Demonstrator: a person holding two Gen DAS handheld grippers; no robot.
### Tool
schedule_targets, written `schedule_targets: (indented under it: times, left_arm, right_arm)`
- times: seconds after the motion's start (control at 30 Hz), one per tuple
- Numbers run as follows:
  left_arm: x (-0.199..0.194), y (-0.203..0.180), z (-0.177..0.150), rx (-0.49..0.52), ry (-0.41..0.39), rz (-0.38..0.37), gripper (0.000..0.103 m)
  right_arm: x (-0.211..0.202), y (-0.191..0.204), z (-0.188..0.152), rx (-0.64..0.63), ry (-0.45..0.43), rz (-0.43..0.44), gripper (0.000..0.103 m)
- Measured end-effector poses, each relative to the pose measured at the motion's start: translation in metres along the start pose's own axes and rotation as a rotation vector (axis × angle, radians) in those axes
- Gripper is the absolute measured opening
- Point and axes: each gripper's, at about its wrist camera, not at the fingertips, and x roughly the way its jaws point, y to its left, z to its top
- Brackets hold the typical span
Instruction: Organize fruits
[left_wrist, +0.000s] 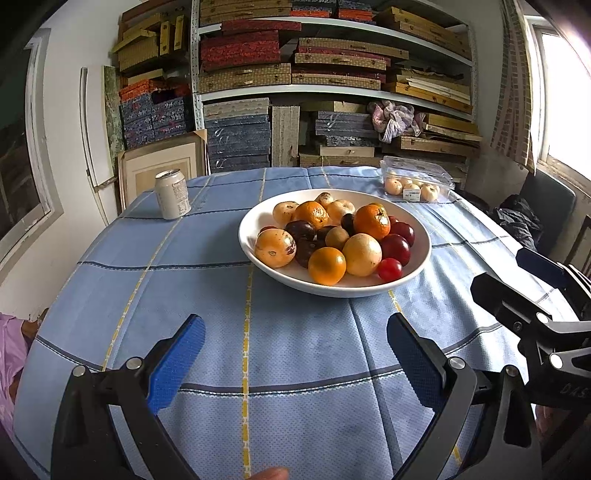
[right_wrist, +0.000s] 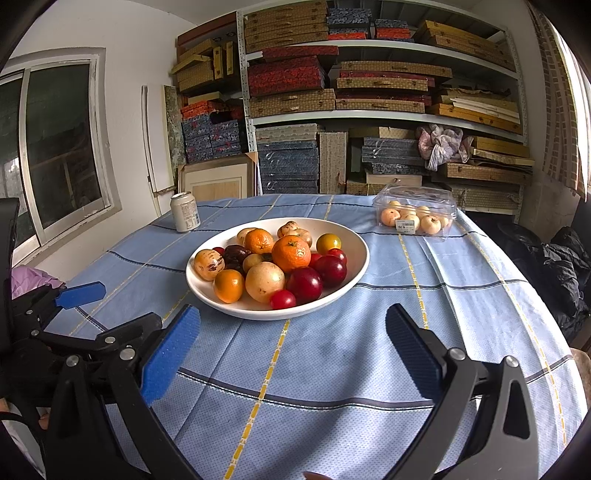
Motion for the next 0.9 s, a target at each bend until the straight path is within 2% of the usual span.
schedule_targets:
  times: [0.57, 0.8, 0.9]
  left_arm:
    - [0.0005, 0.0026, 0.0002, -0.018, 0.024, -0.022, 0.099]
    - [-0.0035, 0.0010, -0.0007, 0.001, -0.017, 0.013, 0.099]
    - [-0.0038, 0.0014, -0.0004, -0.007, -0.014, 0.005, 0.099]
  right_arm:
    - [0.0009, 0.0013, -0.0010, 0.000, 0.001, 0.001, 0.099]
    - [0.0008, 0.0009, -0.0013, 0.000, 0.001, 0.002, 0.099]
    - [0.0011, 0.0021, -0.0019, -0.001, 0.001, -0.001, 0.099]
